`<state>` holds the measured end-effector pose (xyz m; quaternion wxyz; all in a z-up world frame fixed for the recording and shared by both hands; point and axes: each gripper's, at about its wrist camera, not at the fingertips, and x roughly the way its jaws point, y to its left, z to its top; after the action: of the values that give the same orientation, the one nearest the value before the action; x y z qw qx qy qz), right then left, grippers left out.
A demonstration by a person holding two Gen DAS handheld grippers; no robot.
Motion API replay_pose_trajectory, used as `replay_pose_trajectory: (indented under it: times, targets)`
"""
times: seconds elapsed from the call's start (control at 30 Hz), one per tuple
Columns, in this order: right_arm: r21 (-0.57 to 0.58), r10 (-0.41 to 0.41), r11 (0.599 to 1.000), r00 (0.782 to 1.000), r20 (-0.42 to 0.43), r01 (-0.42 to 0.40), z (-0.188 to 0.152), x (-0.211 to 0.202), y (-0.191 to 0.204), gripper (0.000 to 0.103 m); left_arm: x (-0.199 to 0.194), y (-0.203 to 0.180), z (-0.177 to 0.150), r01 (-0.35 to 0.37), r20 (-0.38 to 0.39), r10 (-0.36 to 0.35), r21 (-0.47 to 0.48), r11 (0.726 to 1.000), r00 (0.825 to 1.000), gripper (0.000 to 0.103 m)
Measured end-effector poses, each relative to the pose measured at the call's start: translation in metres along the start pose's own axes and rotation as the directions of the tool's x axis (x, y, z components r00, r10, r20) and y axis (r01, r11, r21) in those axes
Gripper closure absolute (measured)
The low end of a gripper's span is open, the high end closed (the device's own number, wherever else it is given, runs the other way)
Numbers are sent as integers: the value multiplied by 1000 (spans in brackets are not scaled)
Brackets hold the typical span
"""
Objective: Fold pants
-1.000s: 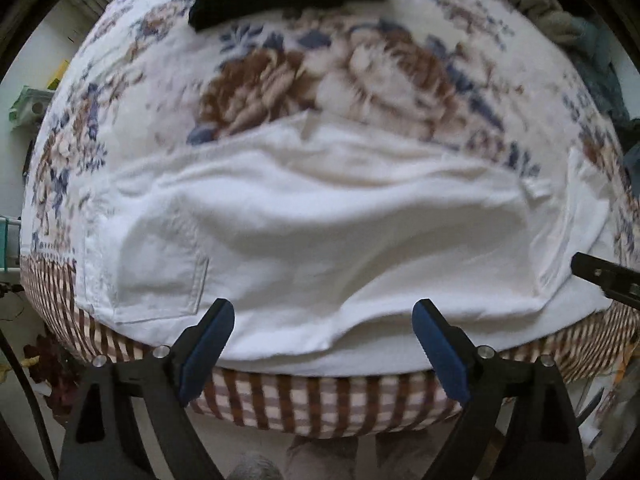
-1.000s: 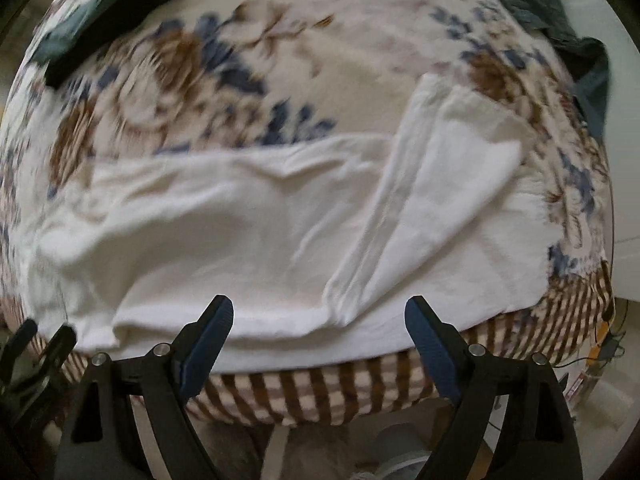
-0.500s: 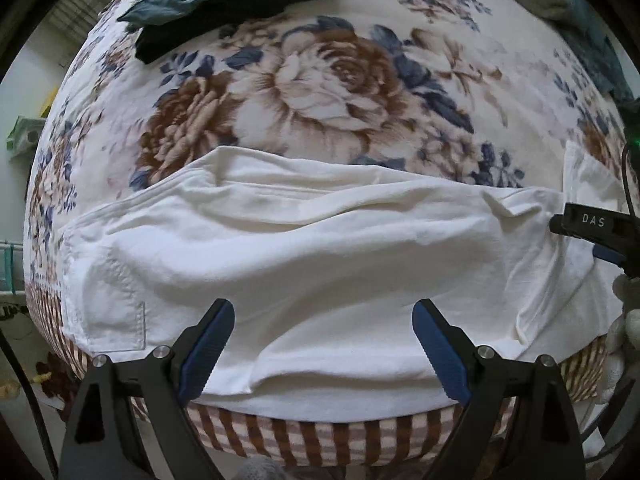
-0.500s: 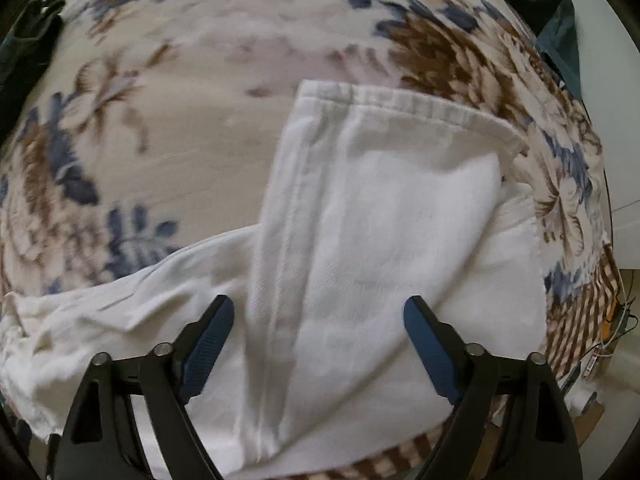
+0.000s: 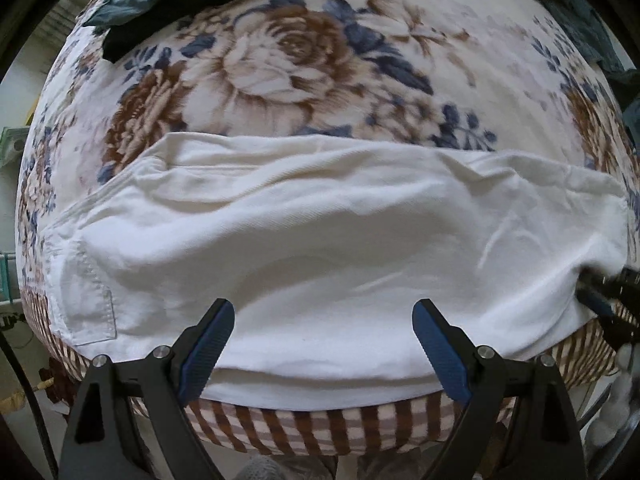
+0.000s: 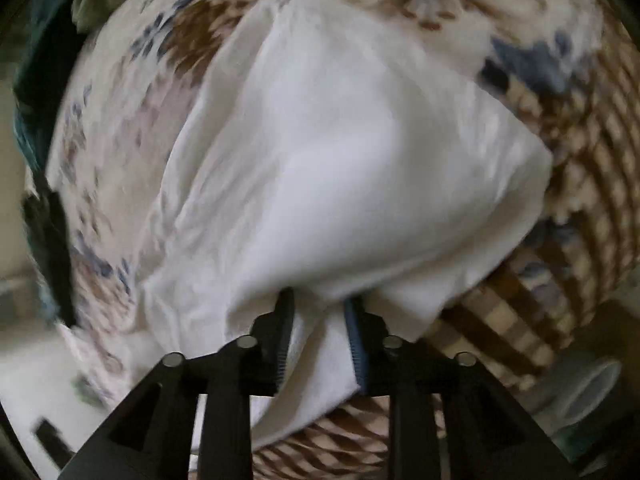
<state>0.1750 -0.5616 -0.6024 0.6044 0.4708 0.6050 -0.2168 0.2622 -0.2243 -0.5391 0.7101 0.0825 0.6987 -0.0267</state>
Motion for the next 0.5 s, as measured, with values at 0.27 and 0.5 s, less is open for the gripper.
replay_pose_trajectory:
  times: [0.27, 0.5]
  targets:
    - [160, 188, 968, 981, 39, -192, 21, 9, -25, 70, 12, -5, -3, 2, -36, -2, 7, 1000, 999, 12]
    - [274, 244, 927, 967, 75, -256, 21, -2, -68, 38, 18, -10, -6, 16, -53, -16, 4, 1000, 998, 12]
